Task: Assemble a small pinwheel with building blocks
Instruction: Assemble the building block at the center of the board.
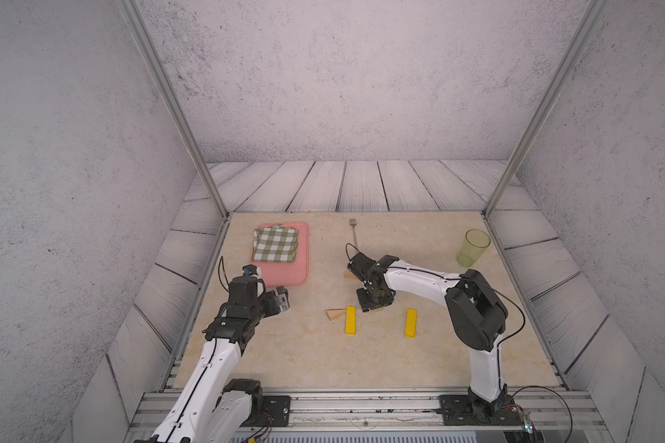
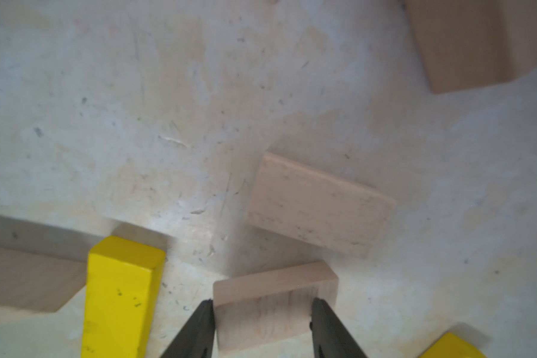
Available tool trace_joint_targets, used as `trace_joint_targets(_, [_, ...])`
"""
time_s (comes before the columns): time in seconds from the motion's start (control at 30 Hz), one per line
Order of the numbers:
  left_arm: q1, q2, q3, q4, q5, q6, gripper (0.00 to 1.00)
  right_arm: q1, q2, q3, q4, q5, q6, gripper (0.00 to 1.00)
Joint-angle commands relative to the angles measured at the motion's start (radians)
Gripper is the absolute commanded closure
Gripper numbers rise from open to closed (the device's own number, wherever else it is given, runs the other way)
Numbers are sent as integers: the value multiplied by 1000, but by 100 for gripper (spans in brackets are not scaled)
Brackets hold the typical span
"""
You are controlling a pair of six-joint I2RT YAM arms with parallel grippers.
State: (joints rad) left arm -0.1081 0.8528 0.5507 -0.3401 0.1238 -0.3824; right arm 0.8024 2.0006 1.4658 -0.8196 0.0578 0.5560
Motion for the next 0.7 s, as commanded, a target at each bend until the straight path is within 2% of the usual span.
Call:
trace_joint_targets(0.0, [-10,-11,-8,7,-4,-1,2,5,56,30,-37,7,60,47])
trace_joint_targets(0.27, [-13,-12,-8,7,-6,-1,2,3,96,91,-107,85,84,45])
trace_joint_targets(0.67, [-12,-12,-10,7,-6,-1,2,3,-30,51,-55,90,48,28])
